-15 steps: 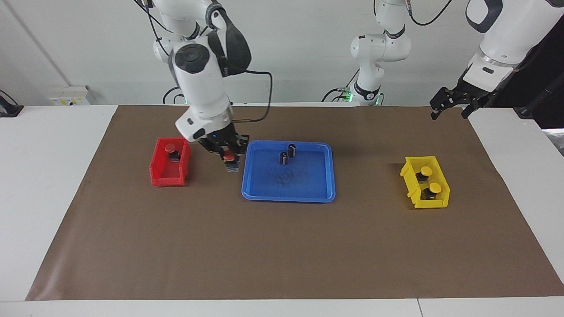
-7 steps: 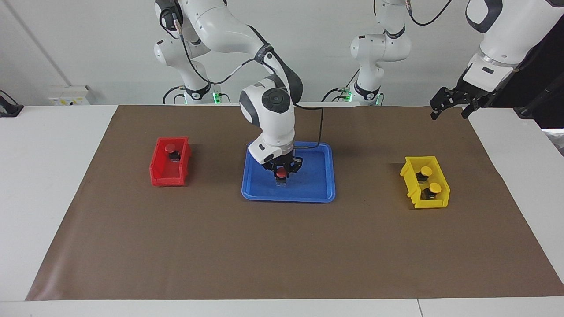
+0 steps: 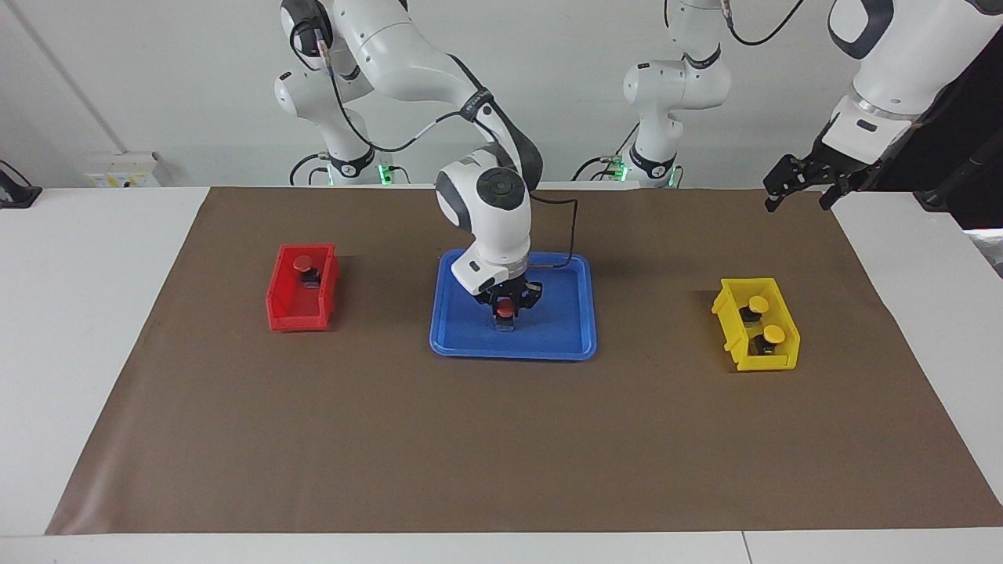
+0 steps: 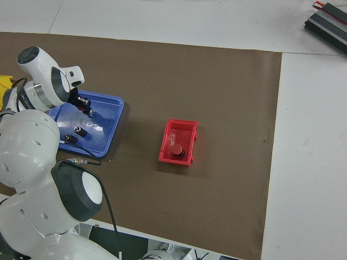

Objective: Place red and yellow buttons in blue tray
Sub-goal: 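Carry the red button into the blue tray and open the right gripper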

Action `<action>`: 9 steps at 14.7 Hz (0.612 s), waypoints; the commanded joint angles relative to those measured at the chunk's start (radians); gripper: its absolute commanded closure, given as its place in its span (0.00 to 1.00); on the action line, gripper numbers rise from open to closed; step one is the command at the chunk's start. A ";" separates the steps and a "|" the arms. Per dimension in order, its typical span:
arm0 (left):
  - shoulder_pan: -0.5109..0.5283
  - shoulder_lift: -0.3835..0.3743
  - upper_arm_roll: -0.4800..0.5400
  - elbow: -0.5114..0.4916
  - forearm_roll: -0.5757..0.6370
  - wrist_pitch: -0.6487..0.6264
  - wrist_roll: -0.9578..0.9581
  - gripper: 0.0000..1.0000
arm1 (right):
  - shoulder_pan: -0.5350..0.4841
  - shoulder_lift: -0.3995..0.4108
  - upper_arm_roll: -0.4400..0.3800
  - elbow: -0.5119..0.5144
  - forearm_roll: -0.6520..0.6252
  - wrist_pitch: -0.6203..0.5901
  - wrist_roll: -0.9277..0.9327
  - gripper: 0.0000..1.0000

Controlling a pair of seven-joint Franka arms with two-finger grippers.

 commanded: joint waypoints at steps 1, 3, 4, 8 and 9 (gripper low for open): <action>0.008 -0.004 0.001 0.007 -0.009 -0.024 0.010 0.00 | -0.002 -0.027 -0.003 -0.034 -0.014 0.018 0.020 0.37; 0.010 -0.004 0.003 0.007 -0.005 -0.031 0.005 0.00 | -0.011 -0.027 -0.004 -0.004 -0.014 0.008 0.019 0.14; 0.016 -0.004 0.004 0.004 -0.002 -0.027 0.005 0.00 | -0.013 -0.030 -0.009 0.016 -0.014 -0.008 0.017 0.13; 0.051 -0.003 0.003 -0.187 0.000 0.285 0.051 0.00 | -0.150 -0.187 -0.014 -0.025 -0.034 -0.092 -0.149 0.13; 0.054 0.064 0.003 -0.181 0.000 0.328 0.079 0.01 | -0.193 -0.250 -0.014 -0.068 -0.034 -0.133 -0.231 0.13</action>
